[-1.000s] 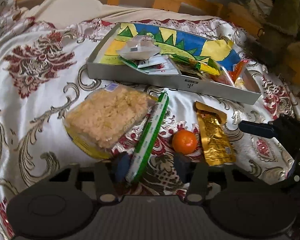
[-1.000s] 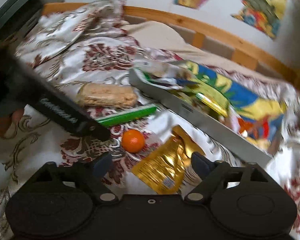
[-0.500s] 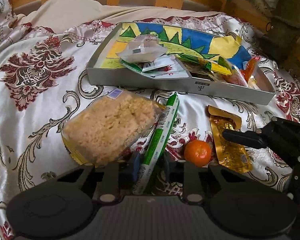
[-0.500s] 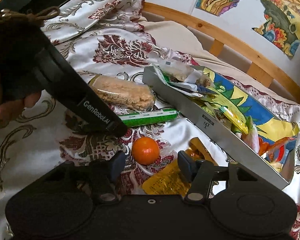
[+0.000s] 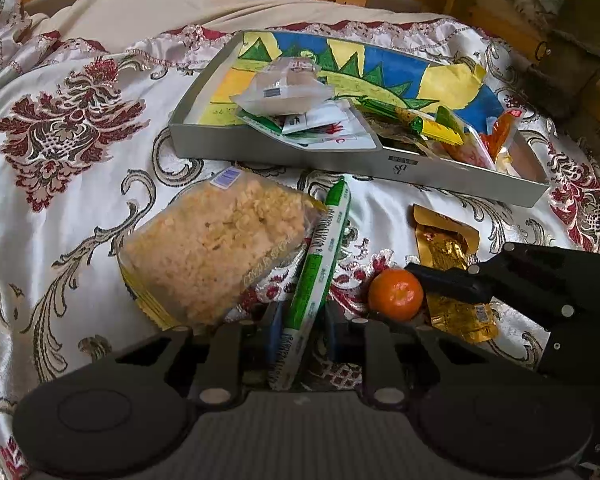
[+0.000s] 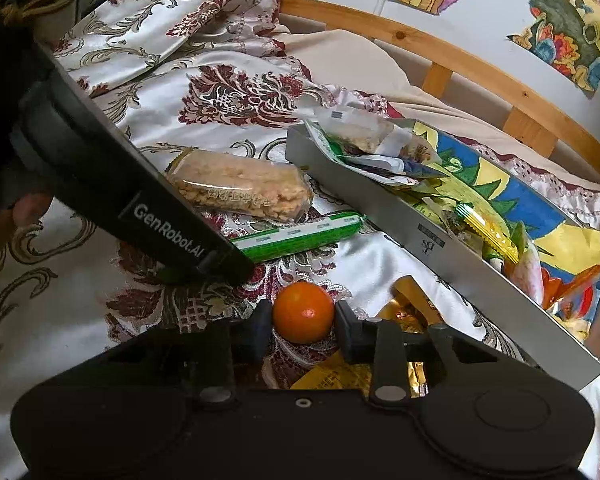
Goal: Organize snacks
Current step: 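Close the left tool on the green stick while the right grasps the orange ball, then carry the green stick and orange ball over the grey tray and lower them, then open both tools to release the stick and ball into the tray, then raise both tools from the tray and move back over the remaining snacks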
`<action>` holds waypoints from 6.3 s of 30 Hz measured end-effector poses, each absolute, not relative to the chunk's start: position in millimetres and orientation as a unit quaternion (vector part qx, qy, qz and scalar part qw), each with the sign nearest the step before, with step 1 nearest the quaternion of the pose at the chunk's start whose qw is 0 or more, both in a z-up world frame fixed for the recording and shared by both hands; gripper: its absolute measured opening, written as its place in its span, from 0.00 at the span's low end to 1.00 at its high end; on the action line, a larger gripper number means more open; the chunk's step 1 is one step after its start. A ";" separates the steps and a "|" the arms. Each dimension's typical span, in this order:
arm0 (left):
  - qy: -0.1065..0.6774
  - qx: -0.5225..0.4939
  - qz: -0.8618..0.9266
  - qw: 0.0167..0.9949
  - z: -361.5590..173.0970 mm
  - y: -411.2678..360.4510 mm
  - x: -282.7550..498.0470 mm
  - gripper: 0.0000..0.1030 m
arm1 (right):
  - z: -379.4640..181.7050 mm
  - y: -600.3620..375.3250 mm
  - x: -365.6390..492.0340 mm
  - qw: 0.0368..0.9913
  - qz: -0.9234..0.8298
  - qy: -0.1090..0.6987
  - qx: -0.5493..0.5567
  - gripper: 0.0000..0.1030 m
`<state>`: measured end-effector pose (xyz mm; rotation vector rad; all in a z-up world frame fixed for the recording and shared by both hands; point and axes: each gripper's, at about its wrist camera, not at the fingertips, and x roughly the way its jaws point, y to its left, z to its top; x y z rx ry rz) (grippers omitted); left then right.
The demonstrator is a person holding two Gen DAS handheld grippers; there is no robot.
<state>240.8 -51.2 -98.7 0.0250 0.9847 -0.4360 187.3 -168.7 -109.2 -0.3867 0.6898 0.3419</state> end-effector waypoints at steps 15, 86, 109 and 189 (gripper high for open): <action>0.549 -0.149 -0.223 0.791 -97.9 -24.0 217.9 0.18 | -54.5 -214.4 162.3 0.933 0.085 0.331 -0.112 0.34; 0.330 -0.105 -0.244 0.906 -79.5 -108.2 308.3 0.18 | -67.3 -305.1 224.8 0.948 -0.109 0.297 0.025 0.34; 0.244 -0.065 -0.206 0.945 -10.2 -100.6 244.2 0.87 | -21.8 -303.1 186.6 0.972 -0.102 0.207 0.038 0.78; 0.259 -0.041 -0.055 0.964 12.3 20.0 28.3 1.00 | 14.7 -204.2 -6.0 0.971 -0.024 0.231 0.049 0.99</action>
